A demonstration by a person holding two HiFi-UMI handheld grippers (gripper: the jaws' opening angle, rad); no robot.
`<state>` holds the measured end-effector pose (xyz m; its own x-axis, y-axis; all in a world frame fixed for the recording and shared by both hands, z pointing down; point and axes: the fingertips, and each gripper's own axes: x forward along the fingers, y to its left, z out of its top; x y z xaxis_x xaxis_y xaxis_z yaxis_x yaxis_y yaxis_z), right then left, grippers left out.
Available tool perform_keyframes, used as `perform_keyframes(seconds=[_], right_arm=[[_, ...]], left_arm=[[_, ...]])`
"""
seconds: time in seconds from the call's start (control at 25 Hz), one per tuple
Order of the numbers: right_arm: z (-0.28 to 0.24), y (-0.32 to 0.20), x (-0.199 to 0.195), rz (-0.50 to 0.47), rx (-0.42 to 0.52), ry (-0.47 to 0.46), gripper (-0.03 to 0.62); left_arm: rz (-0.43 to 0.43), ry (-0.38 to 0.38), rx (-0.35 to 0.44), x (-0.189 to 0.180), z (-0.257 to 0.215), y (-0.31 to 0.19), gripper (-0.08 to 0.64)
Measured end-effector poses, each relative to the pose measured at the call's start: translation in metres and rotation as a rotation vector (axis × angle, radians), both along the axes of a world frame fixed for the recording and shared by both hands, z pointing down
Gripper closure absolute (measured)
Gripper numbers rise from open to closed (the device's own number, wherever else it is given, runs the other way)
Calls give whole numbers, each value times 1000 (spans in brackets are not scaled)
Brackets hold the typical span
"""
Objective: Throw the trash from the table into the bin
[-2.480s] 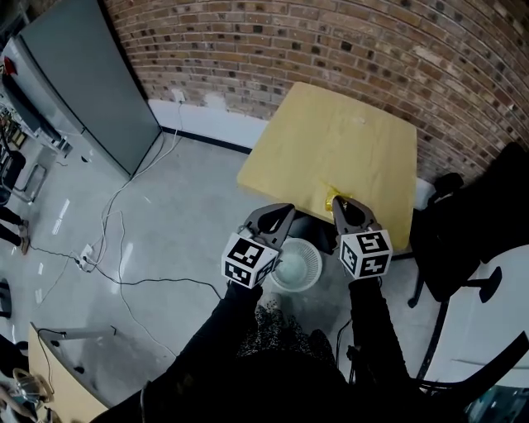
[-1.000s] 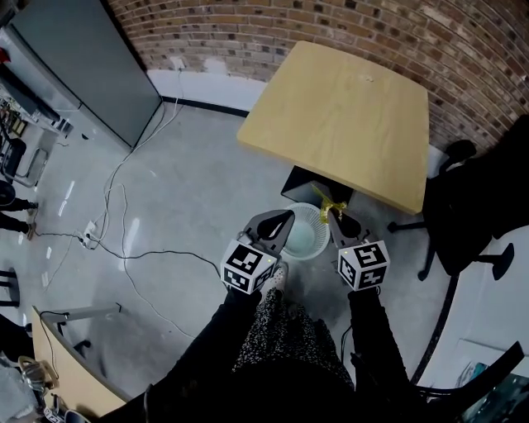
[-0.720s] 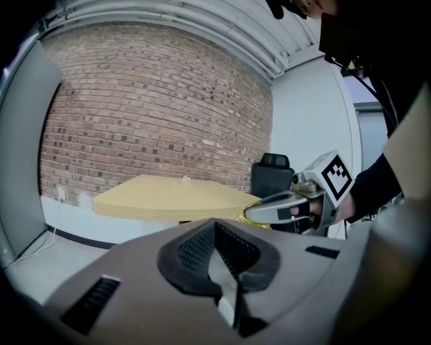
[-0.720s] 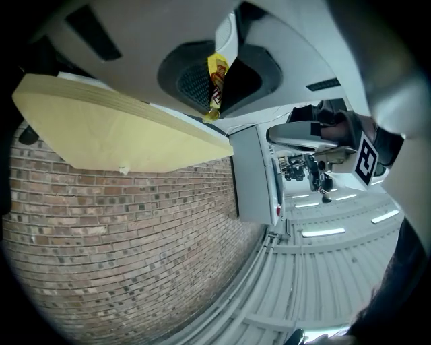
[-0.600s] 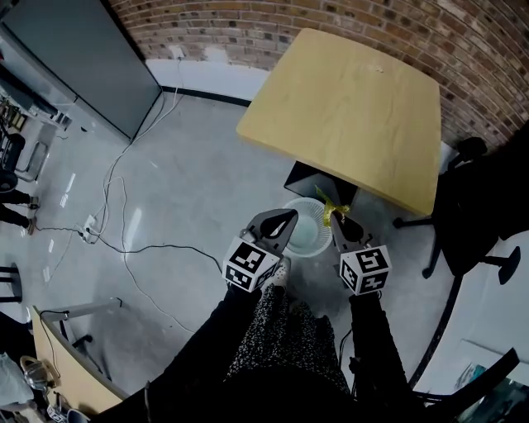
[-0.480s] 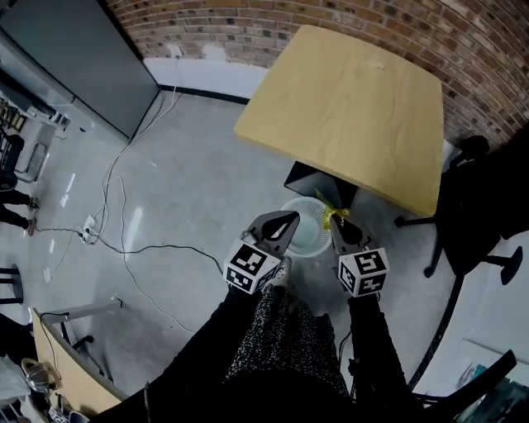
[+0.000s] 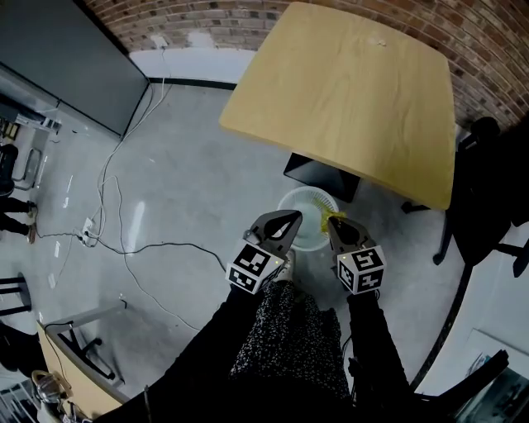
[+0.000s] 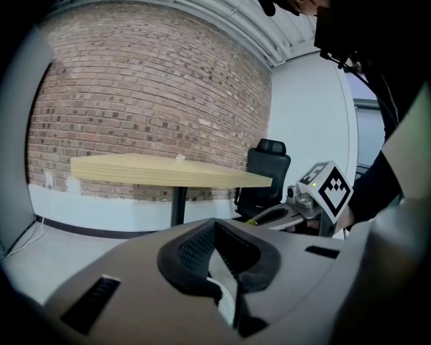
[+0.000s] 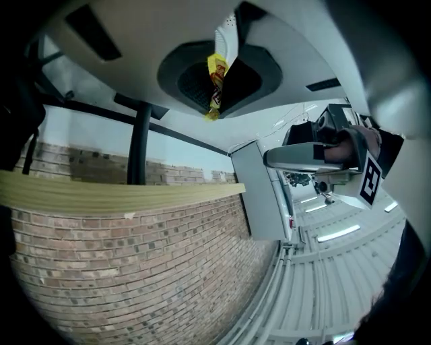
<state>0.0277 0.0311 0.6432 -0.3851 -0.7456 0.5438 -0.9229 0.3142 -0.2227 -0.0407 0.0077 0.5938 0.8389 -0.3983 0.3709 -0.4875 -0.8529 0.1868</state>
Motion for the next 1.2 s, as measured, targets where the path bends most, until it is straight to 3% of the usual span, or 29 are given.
perform_keyframes(seconds=[0.2,0.6,1.0,1.2], right_arm=[[34,0,3,-7,-39,56,578],[78,-8,-4,-13,-78,31,577],[109,-8,-19,-36,-129,18,575],[118,-12,-12,1,-150,30,481]], left_arm=[[11,-14,-26,1,24,-4,560],[12,-34,-53,-3,67,-13,560],[19,-23,-65,-4,77,-17,560],[21,-18,-62,-3,77,-21,560]])
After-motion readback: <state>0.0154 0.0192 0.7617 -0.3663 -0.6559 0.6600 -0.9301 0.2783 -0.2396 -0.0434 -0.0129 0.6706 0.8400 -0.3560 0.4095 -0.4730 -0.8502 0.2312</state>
